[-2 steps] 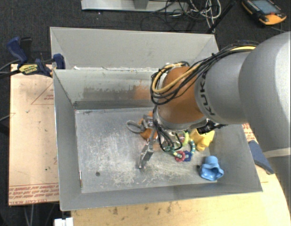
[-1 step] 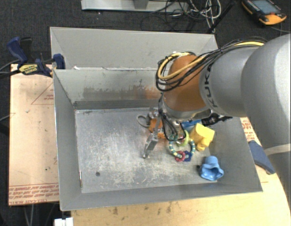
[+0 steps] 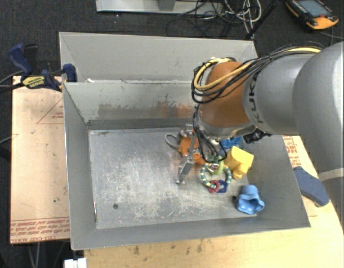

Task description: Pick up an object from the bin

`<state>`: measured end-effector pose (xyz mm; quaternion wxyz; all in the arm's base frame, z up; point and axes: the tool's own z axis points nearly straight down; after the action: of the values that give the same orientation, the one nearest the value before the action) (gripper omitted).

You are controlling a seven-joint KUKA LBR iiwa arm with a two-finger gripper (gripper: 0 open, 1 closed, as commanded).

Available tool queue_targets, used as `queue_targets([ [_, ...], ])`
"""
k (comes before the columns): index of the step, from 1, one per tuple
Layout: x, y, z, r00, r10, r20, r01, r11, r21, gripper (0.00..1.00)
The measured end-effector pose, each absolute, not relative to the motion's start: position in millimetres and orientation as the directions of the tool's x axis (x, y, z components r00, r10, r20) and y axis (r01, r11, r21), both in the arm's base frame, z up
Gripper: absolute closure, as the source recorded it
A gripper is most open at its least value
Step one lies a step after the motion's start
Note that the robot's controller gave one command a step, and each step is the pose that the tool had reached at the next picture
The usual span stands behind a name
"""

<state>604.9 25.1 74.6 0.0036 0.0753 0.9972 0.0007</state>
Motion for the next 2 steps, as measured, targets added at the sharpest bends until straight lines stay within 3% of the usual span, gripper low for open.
queue_targets([
  [1,594.5,21,75,-0.997,-0.076,-0.001,-0.076,0.997,0.0,0.0],
  [2,607.6,4,73,-0.974,-0.225,-0.005,-0.225,0.974,0.001,0.0],
])
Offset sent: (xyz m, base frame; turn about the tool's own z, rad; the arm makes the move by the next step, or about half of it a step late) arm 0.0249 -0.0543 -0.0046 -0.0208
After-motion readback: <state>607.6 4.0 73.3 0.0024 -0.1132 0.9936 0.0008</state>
